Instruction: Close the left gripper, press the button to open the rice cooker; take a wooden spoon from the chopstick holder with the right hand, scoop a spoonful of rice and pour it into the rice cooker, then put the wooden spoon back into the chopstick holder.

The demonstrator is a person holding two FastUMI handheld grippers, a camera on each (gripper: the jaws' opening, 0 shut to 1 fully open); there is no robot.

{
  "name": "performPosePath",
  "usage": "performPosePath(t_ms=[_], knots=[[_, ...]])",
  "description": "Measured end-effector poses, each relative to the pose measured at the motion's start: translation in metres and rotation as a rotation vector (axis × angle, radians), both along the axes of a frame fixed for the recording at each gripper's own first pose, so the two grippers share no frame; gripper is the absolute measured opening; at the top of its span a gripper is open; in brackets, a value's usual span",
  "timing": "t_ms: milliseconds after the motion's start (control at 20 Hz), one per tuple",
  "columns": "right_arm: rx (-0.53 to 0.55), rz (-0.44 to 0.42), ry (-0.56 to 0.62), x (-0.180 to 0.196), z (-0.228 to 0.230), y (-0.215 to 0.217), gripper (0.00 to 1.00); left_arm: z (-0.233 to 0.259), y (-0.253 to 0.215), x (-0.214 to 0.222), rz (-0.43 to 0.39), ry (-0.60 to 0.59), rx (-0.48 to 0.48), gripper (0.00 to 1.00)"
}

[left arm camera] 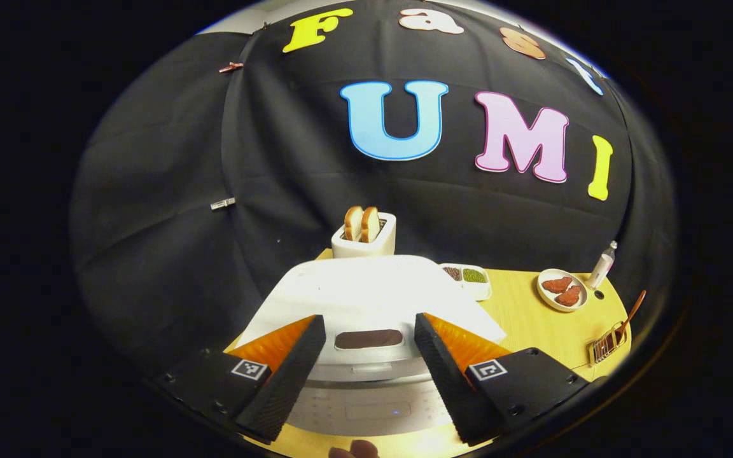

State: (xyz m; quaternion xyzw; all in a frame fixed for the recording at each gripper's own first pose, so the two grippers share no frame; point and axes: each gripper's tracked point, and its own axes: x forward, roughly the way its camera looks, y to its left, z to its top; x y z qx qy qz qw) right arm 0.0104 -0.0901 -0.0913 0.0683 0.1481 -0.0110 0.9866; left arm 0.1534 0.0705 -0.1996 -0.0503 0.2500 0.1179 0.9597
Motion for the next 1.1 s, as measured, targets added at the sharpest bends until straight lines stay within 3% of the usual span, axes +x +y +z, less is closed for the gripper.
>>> performPosePath(t_ms=[750,1100], knots=[[0.003,0.022,-0.032,-0.002,0.008,-0.010,0.98,-0.038,-0.012,-0.021,0.038,0.051,0.012,1.00],[0.003,0.077,-0.059,0.015,0.015,0.018,0.98,-0.031,-0.015,-0.017,-0.023,0.057,0.074,1.00]])
